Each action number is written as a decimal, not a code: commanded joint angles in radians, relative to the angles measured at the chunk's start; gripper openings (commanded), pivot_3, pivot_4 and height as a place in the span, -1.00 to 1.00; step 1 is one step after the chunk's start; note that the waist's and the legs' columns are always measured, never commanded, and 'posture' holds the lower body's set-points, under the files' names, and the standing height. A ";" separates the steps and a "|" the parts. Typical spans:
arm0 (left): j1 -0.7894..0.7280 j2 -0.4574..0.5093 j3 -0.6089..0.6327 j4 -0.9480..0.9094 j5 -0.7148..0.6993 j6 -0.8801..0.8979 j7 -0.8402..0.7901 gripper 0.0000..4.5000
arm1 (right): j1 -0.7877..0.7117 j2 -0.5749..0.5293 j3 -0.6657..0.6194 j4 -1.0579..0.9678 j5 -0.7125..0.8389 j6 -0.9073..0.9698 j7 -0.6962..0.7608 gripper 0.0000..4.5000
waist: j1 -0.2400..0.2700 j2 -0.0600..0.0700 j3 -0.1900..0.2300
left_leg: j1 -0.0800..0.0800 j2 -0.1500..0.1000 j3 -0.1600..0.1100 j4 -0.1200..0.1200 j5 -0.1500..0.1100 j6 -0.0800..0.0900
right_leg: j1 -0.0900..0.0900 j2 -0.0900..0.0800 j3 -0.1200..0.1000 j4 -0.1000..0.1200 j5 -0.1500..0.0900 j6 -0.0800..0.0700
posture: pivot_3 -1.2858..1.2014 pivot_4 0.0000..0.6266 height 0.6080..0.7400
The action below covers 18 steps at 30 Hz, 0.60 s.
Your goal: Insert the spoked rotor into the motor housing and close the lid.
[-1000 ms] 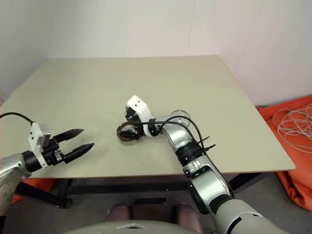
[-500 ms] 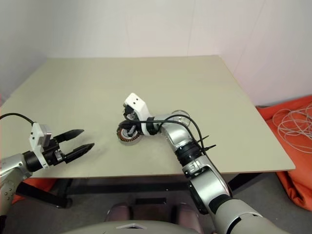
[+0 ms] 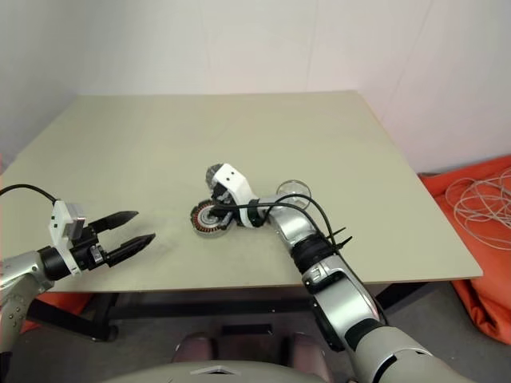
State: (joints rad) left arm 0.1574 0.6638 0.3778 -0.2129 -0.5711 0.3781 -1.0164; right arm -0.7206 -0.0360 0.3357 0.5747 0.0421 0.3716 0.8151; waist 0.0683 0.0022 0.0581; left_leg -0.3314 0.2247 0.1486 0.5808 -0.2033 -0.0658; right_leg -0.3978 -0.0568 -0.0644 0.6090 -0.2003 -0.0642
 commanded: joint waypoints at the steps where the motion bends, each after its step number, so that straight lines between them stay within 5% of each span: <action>1: -0.014 0.004 0.004 -0.022 -0.016 -0.015 0.004 1.00 | -0.006 0.002 -0.002 0.026 -0.014 -0.003 -0.009 -0.98 | 0.000 0.000 0.000 | 0.001 0.000 0.000 0.000 0.000 0.000 | 0.001 0.000 0.000 0.000 -0.001 0.001 | 0.03 -1.00 1.00; 18: -0.015 0.006 0.003 -0.022 -0.020 -0.013 0.010 1.00 | -0.022 0.058 -0.102 -0.038 0.093 -0.083 0.038 -0.98 | 0.001 0.000 0.000 | 0.000 0.000 0.000 0.000 0.000 0.000 | 0.000 0.000 0.000 0.000 0.001 -0.002 | 0.03 -1.00 1.00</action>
State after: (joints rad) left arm 0.1573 0.6638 0.3705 -0.2130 -0.5719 0.3782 -1.0098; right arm -0.7242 0.0221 0.2329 0.5652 0.1362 0.3061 0.8487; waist 0.0692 0.0021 0.0582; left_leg -0.3318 0.2244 0.1485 0.5805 -0.2031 -0.0662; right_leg -0.3983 -0.0568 -0.0641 0.6095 -0.1992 -0.0663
